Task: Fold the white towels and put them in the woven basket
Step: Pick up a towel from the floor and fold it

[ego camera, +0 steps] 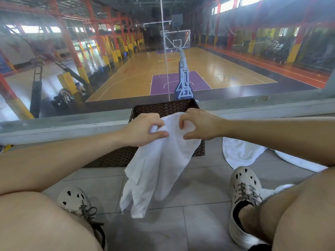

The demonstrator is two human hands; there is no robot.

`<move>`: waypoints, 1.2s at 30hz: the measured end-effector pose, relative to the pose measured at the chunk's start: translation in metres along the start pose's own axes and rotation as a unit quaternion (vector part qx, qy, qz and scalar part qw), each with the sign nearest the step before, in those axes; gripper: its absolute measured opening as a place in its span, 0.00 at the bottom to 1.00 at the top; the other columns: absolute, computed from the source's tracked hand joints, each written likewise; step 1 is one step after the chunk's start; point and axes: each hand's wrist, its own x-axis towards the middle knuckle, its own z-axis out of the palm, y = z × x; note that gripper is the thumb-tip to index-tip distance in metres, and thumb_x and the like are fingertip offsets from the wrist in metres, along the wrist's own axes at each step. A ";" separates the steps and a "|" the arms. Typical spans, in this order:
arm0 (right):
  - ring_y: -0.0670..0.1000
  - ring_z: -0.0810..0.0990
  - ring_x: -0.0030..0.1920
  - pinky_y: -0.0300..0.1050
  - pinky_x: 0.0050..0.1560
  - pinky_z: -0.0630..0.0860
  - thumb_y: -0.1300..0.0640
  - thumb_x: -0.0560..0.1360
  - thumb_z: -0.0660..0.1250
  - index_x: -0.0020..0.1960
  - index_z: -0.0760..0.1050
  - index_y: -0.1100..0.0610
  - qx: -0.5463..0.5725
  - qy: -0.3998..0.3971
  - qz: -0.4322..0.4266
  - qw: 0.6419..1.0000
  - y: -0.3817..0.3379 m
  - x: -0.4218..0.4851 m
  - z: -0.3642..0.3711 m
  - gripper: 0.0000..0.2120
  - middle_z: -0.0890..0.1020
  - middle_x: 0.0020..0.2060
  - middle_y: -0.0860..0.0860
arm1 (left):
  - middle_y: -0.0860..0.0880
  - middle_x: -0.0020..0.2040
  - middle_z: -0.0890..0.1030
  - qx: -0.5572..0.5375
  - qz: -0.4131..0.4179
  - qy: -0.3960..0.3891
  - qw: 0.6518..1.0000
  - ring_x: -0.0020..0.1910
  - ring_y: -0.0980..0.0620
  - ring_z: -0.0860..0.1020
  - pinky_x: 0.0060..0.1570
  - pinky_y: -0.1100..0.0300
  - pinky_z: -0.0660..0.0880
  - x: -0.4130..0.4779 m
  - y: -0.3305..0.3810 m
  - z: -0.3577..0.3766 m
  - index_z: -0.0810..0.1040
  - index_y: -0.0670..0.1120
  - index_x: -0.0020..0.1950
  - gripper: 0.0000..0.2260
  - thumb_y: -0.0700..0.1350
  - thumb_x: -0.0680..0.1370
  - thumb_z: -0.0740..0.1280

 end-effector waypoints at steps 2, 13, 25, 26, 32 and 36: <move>0.54 0.77 0.57 0.54 0.58 0.76 0.49 0.73 0.77 0.67 0.72 0.45 0.028 0.025 -0.008 0.999 -0.001 0.003 0.003 0.25 0.76 0.56 0.47 | 0.55 0.39 0.70 0.020 0.021 -0.017 0.999 0.39 0.59 0.72 0.40 0.66 0.63 0.000 -0.002 -0.005 0.76 0.47 0.41 0.16 0.55 0.81 0.75; 0.52 0.80 0.53 0.52 0.51 0.78 0.49 0.78 0.75 0.55 0.79 0.48 -0.041 0.023 -0.003 0.999 0.000 0.014 0.009 0.09 0.82 0.52 0.47 | 0.56 0.46 0.80 -0.020 -0.003 0.007 1.000 0.44 0.60 0.77 0.44 0.67 0.68 -0.014 -0.021 -0.006 0.86 0.47 0.48 0.11 0.54 0.80 0.76; 0.56 0.77 0.44 0.55 0.45 0.75 0.62 0.82 0.66 0.50 0.73 0.52 -0.037 0.138 -0.096 0.985 -0.005 0.012 0.006 0.06 0.75 0.46 0.47 | 0.50 0.41 0.78 0.087 -0.090 -0.112 0.986 0.44 0.59 0.74 0.41 0.55 0.68 -0.030 -0.047 0.008 0.81 0.50 0.35 0.16 0.58 0.77 0.76; 0.56 0.77 0.45 0.54 0.46 0.75 0.62 0.82 0.66 0.51 0.75 0.53 -0.035 0.151 -0.100 0.983 -0.003 0.011 0.005 0.05 0.76 0.46 0.47 | 0.50 0.42 0.78 0.088 -0.098 -0.119 0.984 0.44 0.56 0.74 0.42 0.53 0.70 -0.031 -0.047 0.008 0.82 0.51 0.36 0.15 0.57 0.78 0.74; 0.56 0.79 0.47 0.57 0.50 0.78 0.61 0.83 0.67 0.52 0.75 0.53 -0.011 0.179 -0.081 0.980 0.002 0.009 0.001 0.04 0.79 0.49 0.49 | 0.54 0.32 0.72 0.077 -0.117 -0.164 0.977 0.37 0.51 0.72 0.37 0.54 0.68 -0.042 -0.051 0.004 0.77 0.57 0.29 0.14 0.52 0.75 0.72; 0.57 0.78 0.44 0.57 0.47 0.79 0.60 0.84 0.64 0.51 0.72 0.52 0.026 0.196 -0.019 0.980 0.005 0.008 0.000 0.05 0.80 0.46 0.50 | 0.51 0.36 0.70 0.054 -0.127 -0.119 0.983 0.35 0.52 0.70 0.37 0.52 0.67 -0.042 -0.058 0.003 0.69 0.45 0.29 0.20 0.57 0.72 0.69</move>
